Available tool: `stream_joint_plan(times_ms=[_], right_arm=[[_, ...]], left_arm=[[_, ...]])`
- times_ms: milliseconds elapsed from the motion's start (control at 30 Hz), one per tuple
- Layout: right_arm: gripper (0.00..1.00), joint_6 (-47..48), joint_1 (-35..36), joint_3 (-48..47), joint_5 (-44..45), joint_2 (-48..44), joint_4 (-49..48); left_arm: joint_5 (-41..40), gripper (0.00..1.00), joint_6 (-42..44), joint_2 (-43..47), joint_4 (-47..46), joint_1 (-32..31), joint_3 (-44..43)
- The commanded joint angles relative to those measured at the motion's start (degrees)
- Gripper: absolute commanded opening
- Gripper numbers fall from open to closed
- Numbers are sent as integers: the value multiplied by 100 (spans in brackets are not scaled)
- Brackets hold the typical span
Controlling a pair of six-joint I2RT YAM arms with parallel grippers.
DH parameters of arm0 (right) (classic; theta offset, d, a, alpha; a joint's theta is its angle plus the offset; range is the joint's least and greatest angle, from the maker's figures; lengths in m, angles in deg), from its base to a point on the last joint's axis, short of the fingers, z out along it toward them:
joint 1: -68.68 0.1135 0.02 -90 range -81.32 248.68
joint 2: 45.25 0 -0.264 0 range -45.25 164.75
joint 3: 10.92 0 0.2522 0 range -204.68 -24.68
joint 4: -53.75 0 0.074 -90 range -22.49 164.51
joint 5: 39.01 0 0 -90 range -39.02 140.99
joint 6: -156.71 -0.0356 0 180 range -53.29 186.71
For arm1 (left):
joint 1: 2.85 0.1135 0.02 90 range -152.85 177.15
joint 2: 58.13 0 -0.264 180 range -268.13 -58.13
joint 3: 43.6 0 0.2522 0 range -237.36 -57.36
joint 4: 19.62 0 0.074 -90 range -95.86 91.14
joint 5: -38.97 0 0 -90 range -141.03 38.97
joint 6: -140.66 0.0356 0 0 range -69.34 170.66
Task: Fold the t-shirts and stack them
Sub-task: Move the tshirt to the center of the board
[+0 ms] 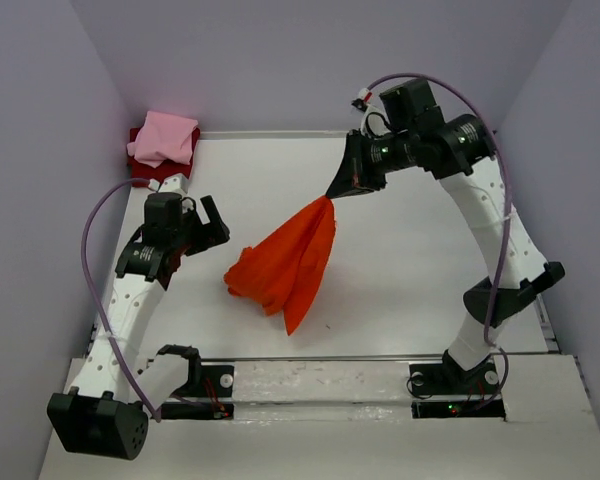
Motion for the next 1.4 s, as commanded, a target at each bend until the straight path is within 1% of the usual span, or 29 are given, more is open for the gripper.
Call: stream_joint_plan(times_ms=[0,100,167,233,333,367,433,467,533,600,633,700,800,833,900,933,967,1000,1067,1100,1200,1233,1300,1367], right_arm=[[0,-226,60,-372,132,-553,765],[0,-261,60,356,-148,-834,326],[0,-288,60,873,-175,-957,98],[0,-244,60,1069,-53,-1002,9],[0,-147,60,1061,193,-914,8],[0,-51,60,1044,229,-871,-9],[0,2,60,1087,412,-739,-79],[0,63,60,1148,431,-695,-228],[0,134,60,1420,614,-589,-413],[0,213,60,1509,808,-501,-562],[0,257,60,1501,1096,-449,-572],[0,406,60,1457,1327,-229,-519],[0,635,8,1412,2011,236,-213],[0,679,8,1543,2492,324,-151],[0,688,-158,1833,2786,413,-97],[0,671,-377,2017,2717,378,-97],[0,636,-379,2254,2699,308,-115],[0,635,-562,2813,2655,90,-202],[0,644,-704,3422,2532,-166,-343],[0,635,-756,3939,2567,-367,-430],[0,627,-810,4487,2672,-579,-510],[0,600,-871,4715,2681,-641,-528],[0,539,-871,4866,2567,-834,-607],[0,486,-871,4946,2435,-914,-651]], left_arm=[[67,99,69,137,-126,-16,21],[172,99,87,155,-152,-16,13],[268,99,52,137,-161,-16,21],[496,99,-71,172,-222,-16,56],[839,99,-273,242,-301,-16,100],[1232,99,-448,277,-432,-16,161],[1647,98,-712,409,-626,-16,276],[1945,98,-974,453,-801,-16,407],[2184,98,-1178,602,-951,-25,592],[2211,98,-1293,717,-961,-25,671],[2220,99,-1293,830,-943,-25,698],[2238,98,-1197,936,-829,-25,689],[2071,98,-1022,972,-575,-69,514],[1931,98,-977,972,-461,-69,409],[1825,99,-889,920,-407,-78,329],[1790,99,-837,841,-407,-87,259],[1781,99,-801,779,-407,-87,241],[1781,99,-784,605,-416,-87,224],[1789,99,-670,349,-407,-87,171],[1781,99,-608,35,-407,-87,162],[1798,99,-362,-468,-372,-96,57],[1772,99,-327,-835,-354,-96,13],[1763,98,-212,-1215,-310,-96,-93],[1841,97,-169,-1795,-363,-96,-163]])
